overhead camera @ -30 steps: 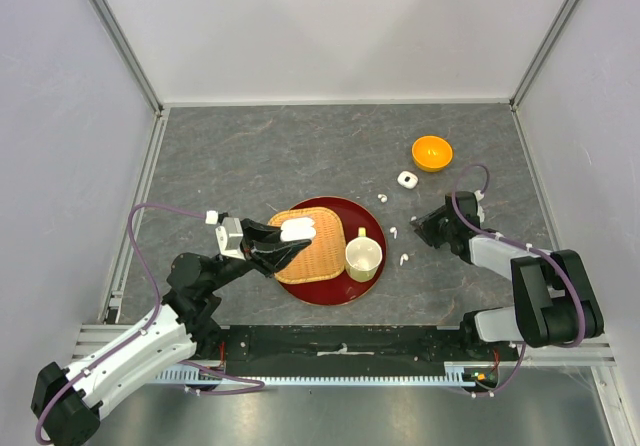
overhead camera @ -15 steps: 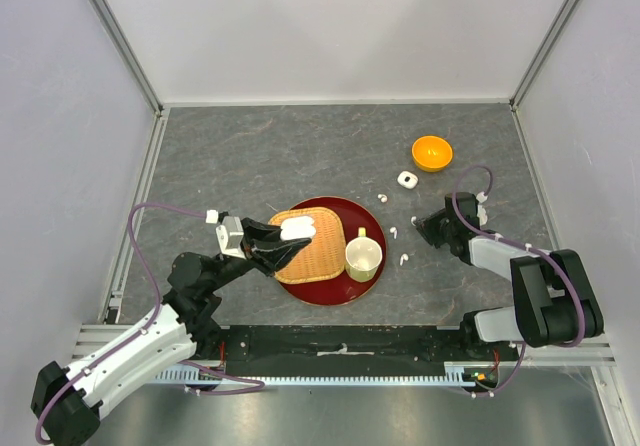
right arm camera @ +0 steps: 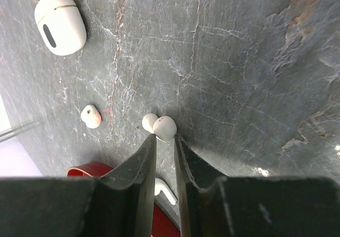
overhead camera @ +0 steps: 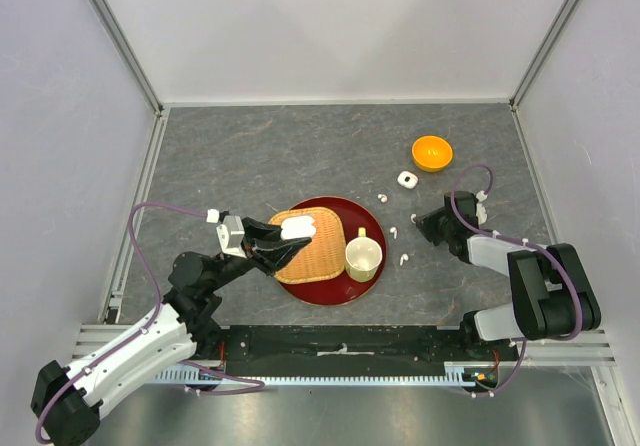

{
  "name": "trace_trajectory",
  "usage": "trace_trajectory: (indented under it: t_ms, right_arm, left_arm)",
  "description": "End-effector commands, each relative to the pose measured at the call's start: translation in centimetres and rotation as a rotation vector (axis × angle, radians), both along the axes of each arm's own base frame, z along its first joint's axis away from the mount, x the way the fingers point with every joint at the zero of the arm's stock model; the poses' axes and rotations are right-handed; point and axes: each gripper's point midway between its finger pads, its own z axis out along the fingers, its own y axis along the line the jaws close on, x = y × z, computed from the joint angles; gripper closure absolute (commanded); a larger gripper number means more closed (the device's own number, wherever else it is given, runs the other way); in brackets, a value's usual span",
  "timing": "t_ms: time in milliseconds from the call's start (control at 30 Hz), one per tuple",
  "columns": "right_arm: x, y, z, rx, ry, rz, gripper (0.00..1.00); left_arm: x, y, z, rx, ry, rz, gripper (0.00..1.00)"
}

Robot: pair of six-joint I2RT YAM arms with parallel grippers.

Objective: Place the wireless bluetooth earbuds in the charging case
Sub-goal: Adjust the earbud at the center of the board.

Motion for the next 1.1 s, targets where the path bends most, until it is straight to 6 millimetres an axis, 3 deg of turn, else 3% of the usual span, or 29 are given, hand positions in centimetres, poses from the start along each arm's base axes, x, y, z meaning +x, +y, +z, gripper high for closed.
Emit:
trace_trajectory:
  t_ms: [0,267,667,1067]
  right_arm:
    - [-1.0,-1.4,-2.1,-0.067,0.079,-0.04,0.73]
    - [-0.8,-1.1,-2.4,-0.067,0.089,-0.022,0.65]
    - [-0.3,-1.9,-2.3,-0.094,0.075,-0.018,0.71]
    - [1.8,-1.2,-1.9,-0.157,0.078,0.148,0.67]
  left_arm:
    - [0.3,0.2,0.6,0.0,-0.04,0.025,0.98]
    - [0.3,0.2,0.4,0.003,-0.034,0.03,0.98]
    - [0.4,0.3,0.4,0.004,-0.034,0.033,0.98]
    - [0.3,0.5,0.6,0.0,-0.038,0.041,0.98]
